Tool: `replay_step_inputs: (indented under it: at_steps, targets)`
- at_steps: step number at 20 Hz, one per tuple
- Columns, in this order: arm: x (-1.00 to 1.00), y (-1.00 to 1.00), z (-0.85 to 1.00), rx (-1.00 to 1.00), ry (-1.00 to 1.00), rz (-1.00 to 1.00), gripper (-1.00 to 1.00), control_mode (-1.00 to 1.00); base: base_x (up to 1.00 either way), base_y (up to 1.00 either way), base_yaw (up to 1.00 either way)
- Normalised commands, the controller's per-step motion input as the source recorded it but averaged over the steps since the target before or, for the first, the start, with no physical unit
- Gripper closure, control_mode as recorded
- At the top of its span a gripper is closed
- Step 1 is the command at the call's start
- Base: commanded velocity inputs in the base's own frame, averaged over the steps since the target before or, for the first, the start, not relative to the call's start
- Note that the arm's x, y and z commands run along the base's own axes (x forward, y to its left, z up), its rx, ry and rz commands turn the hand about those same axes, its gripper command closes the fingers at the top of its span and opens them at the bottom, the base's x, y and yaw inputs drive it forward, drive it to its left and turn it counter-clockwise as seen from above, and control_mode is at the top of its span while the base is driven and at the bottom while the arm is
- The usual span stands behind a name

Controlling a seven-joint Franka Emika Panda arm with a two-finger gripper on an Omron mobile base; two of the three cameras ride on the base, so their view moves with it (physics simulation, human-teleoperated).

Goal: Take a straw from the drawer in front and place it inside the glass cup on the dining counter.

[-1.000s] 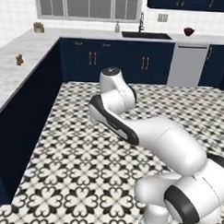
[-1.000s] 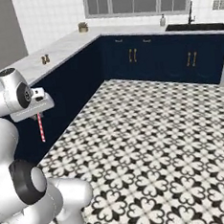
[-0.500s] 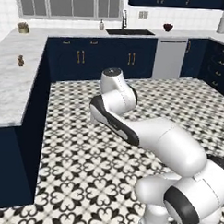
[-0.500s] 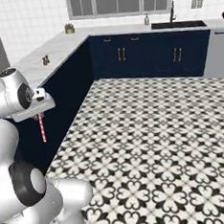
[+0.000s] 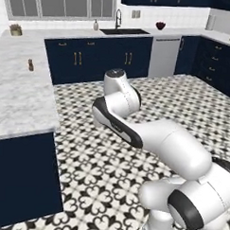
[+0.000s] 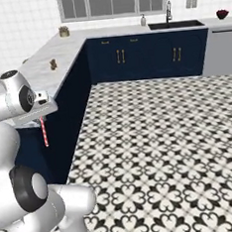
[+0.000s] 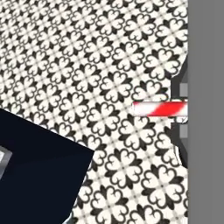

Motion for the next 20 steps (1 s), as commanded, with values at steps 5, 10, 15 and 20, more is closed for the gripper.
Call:
replay_step_inputs:
  at_steps: [5, 10, 15, 20]
  targets:
    - [0.0, 0.0, 0.0, 0.0, 0.0, 0.0, 1.0, 1.0, -0.14, 1.0, -0.29]
    - [0.0, 0.0, 0.0, 0.0, 0.0, 0.0, 1.0, 1.0, -0.04, 1.0, -0.31]
    - [0.0, 0.0, 0.0, 0.0, 0.0, 0.0, 1.0, 1.0, 0.0, 1.0, -0.35]
    - [0.0, 0.0, 0.0, 0.0, 0.0, 0.0, 1.0, 1.0, 0.0, 1.0, -0.43]
